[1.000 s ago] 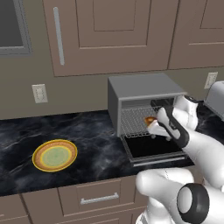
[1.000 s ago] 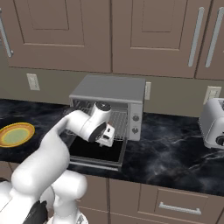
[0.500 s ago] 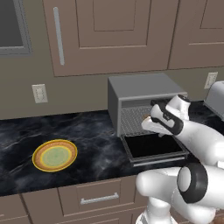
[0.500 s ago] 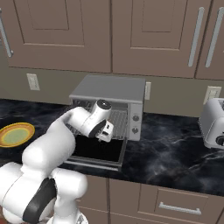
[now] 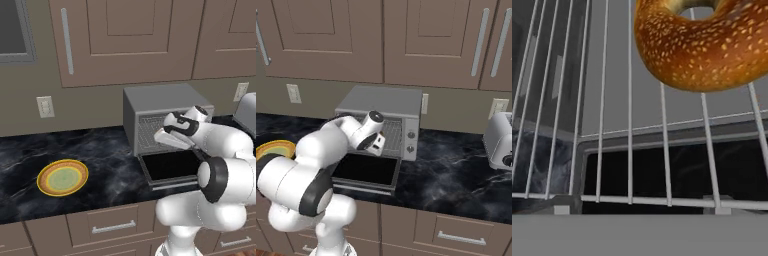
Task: Pick up the bagel from the plate, place it on the toaster oven rack, close the door, and set the timer.
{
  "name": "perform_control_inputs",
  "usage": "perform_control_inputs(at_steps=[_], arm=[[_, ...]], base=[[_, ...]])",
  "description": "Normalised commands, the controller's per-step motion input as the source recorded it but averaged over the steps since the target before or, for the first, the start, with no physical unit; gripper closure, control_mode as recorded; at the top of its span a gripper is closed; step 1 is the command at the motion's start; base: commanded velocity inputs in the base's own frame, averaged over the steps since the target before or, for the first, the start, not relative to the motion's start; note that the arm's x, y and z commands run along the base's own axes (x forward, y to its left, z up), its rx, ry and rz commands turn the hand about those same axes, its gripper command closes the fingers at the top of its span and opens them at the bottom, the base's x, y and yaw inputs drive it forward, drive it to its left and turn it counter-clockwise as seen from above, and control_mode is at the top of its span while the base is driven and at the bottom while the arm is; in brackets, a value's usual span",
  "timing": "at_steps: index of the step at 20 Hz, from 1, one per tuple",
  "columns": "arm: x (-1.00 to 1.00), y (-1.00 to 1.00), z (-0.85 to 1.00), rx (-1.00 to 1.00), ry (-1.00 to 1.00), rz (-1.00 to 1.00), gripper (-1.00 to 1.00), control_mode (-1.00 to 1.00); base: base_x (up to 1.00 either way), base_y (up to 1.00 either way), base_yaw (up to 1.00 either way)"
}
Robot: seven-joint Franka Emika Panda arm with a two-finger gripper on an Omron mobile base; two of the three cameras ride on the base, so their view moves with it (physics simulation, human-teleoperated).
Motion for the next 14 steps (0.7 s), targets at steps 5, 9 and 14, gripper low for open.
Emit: perform_control_inputs(at_steps=[5,9,14], arm=[[0.82,0.11,0.0,0.05,-0.03,0.0,-1.0,-1.0],[0.37,0.02,0.05,0.01,-0.04,0.0,-1.0,-1.0],[-0.87,-0.33,0.1,0.0,-0.12,0.0,-1.0,-1.0]], base=[[0.0,0.0,0.0],[0.0,0.0,0.0],[0.0,0.0,0.0]])
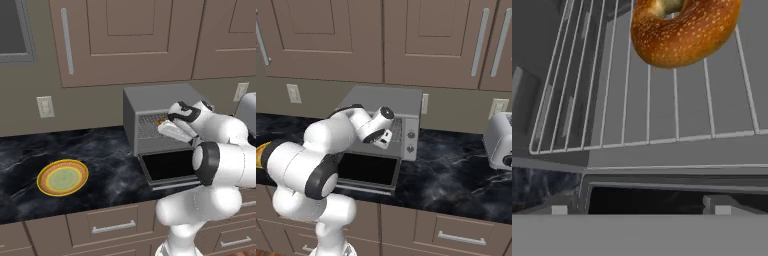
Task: Pick up the bagel from the plate, place it on the toaster oven rack, close the door, and set the timer.
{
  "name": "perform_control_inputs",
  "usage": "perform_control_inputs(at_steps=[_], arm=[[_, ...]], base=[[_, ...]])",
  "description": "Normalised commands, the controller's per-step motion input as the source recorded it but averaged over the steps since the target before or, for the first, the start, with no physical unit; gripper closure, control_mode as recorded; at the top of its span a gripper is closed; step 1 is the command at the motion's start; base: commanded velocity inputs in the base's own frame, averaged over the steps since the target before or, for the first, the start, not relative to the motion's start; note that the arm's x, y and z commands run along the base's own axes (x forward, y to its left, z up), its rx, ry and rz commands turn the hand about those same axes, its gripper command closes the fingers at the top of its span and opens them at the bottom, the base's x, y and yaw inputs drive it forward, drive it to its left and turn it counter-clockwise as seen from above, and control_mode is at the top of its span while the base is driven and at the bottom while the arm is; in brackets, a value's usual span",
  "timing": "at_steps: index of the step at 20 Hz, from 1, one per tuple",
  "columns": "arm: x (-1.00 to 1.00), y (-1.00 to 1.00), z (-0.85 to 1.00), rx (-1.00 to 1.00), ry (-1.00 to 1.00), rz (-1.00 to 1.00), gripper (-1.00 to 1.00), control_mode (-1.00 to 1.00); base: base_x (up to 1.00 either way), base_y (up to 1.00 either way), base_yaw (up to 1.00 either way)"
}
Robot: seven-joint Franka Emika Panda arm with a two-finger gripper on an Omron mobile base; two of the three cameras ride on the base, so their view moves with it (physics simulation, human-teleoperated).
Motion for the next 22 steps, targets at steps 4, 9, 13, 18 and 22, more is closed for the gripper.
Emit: perform_control_inputs(at_steps=[4,9,13,18,22], arm=[[-1.0,-0.5,0.01,0.0,-0.16,0.0,-1.0,-1.0],[-0.77,-0.5,0.12,0.0,-0.06,0.0,-1.0,-1.0],[-0.42,-0.65,0.11,0.0,0.01,0.0,-1.0,-1.0],[-0.32,-0.79,0.04,0.05,0.02,0.0,-1.0,-1.0],[-0.27,-0.78,0.0,0.12,0.12,0.0,-1.0,-1.0]], base=[[0.0,0.0,0.0],[0.0,0.0,0.0],[0.0,0.0,0.0],[0.0,0.0,0.0],[0.0,0.0,0.0]])
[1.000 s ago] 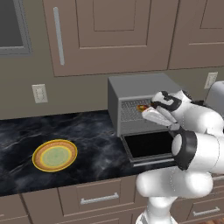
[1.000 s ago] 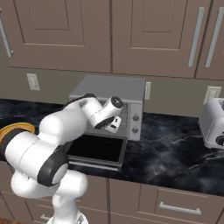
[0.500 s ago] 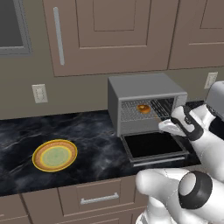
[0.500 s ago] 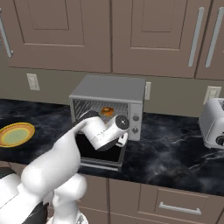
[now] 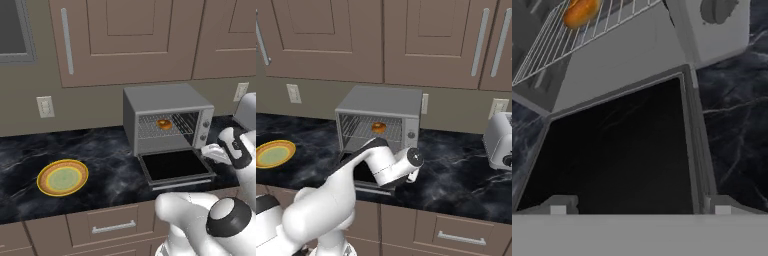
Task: Pick up the bagel from the plate, place it on the toaster oven rack, close the door, and set the timer.
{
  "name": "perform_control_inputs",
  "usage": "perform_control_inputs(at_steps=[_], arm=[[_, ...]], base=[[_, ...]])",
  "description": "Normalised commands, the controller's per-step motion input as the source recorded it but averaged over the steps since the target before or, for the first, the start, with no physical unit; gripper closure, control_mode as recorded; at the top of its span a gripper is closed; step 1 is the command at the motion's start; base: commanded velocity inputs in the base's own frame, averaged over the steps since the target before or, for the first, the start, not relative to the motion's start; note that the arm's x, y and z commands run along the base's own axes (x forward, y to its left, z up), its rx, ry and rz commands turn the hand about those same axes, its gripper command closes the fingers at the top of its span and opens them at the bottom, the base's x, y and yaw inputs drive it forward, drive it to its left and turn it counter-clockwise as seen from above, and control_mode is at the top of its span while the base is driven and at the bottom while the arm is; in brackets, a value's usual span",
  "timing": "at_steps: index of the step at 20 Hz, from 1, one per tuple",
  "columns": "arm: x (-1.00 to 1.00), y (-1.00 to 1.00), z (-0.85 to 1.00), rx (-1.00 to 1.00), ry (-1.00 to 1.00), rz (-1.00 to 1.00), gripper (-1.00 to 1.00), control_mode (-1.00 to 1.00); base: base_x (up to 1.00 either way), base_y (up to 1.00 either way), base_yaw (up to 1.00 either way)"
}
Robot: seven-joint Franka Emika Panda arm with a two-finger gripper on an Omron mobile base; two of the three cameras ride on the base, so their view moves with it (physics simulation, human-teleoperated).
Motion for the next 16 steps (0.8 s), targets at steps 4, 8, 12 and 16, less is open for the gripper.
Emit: perform_control_inputs(at_steps=[4,8,12,16], arm=[[-0.23,-0.62,0.0,0.25,0.2,0.0,-1.0,-1.0],[-0.05,-0.22,-0.07,0.31,0.23,0.0,-1.0,-1.0],[0.0,-0.02,-0.33,0.3,0.14,0.0,-1.0,-1.0],[0.0,0.0,-0.38,0.26,0.02,0.0,-1.0,-1.0]], base=[[0.0,0.0,0.0],[0.0,0.0,0.0],[0.0,0.0,0.0],[0.0,0.0,0.0]])
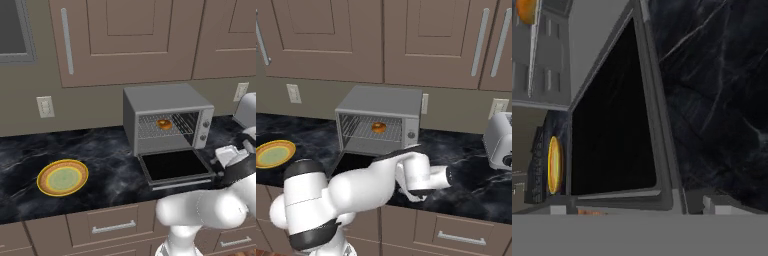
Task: Pick up the bagel from the plate, place it on the toaster oven rack, close the door, and set the timer.
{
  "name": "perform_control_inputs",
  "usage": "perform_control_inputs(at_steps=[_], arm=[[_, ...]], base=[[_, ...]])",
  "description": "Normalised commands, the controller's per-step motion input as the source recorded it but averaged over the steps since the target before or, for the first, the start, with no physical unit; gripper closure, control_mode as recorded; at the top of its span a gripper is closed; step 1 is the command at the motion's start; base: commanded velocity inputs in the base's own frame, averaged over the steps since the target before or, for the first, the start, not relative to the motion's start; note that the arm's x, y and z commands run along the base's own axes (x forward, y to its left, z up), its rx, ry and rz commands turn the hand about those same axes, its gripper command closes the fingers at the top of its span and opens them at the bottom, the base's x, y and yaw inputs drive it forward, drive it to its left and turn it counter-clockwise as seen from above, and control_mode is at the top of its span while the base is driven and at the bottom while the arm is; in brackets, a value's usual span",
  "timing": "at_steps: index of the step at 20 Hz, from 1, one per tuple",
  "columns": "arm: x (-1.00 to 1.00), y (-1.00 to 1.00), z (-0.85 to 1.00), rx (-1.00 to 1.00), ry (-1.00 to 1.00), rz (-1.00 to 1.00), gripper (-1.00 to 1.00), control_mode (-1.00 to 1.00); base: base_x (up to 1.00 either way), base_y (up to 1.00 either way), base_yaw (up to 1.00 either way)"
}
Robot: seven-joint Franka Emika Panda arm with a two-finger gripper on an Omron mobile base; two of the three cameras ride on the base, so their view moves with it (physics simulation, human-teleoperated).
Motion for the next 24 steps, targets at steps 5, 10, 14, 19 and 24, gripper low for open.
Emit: perform_control_inputs(at_steps=[5,10,14,19,24], arm=[[-0.03,0.02,-0.34,0.19,0.0,0.0,-1.0,-1.0],[-0.02,0.08,-0.16,0.11,0.0,0.0,-1.0,-1.0],[-0.01,0.01,-0.05,0.06,0.0,0.0,-1.0,-1.0],[-0.27,0.09,-0.05,0.01,-0.01,0.0,-1.0,-1.0],[-0.4,0.46,0.08,-0.04,-0.1,-0.01,-1.0,-1.0]], base=[[0.0,0.0,0.0],[0.0,0.0,0.0],[0.0,0.0,0.0],[0.0,0.0,0.0],[0.0,0.0,0.0]])
